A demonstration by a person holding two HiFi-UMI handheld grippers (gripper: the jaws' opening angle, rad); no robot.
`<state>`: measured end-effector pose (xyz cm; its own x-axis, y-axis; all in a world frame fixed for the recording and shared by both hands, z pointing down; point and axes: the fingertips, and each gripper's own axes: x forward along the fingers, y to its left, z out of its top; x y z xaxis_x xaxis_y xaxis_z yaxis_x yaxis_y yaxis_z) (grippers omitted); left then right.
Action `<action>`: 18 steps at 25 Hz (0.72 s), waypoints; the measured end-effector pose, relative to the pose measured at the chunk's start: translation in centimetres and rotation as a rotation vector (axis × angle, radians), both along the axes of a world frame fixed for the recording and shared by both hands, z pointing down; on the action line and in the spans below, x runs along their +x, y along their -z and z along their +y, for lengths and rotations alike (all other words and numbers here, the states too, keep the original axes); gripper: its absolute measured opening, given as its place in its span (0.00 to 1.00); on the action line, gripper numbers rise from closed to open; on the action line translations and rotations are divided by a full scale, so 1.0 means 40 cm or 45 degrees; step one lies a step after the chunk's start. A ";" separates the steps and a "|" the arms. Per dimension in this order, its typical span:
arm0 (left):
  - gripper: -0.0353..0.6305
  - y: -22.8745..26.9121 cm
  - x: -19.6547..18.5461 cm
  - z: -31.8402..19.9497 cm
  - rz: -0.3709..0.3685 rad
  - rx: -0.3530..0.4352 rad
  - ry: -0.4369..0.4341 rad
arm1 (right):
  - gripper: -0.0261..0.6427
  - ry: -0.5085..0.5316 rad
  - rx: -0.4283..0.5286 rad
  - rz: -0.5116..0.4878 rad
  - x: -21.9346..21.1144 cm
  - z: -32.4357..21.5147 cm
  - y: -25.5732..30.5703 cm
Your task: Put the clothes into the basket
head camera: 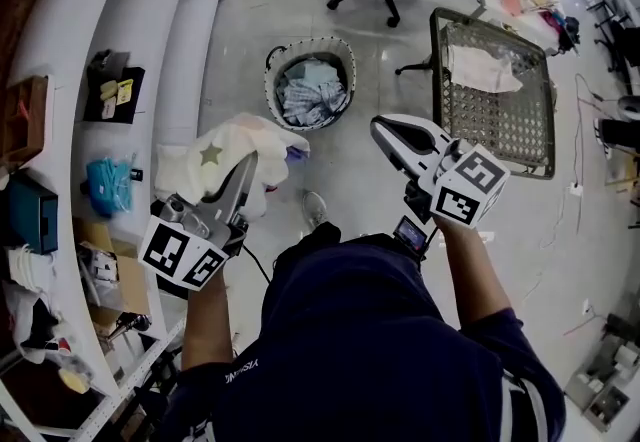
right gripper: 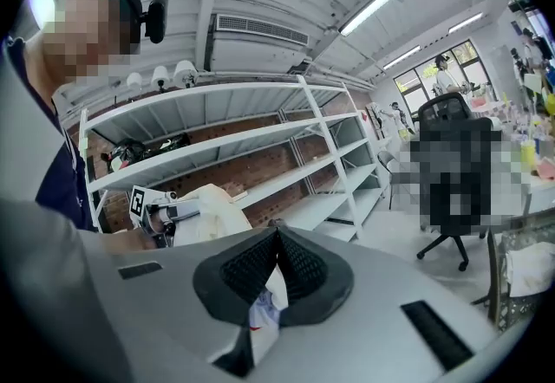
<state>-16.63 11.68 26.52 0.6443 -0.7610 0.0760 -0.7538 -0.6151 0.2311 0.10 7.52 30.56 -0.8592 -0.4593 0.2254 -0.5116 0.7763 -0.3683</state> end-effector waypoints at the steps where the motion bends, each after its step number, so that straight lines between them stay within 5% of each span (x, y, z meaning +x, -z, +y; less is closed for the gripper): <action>1: 0.12 0.000 -0.006 -0.010 0.000 0.000 -0.005 | 0.05 -0.001 0.005 0.007 -0.008 -0.007 0.001; 18: 0.12 0.006 -0.024 -0.149 0.001 0.007 -0.039 | 0.05 0.005 -0.002 0.024 -0.049 -0.129 -0.004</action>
<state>-17.58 5.73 26.29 0.6671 -0.7415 0.0717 -0.7347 -0.6389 0.2280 -1.86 2.34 30.73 -0.8567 -0.4555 0.2422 -0.5153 0.7779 -0.3596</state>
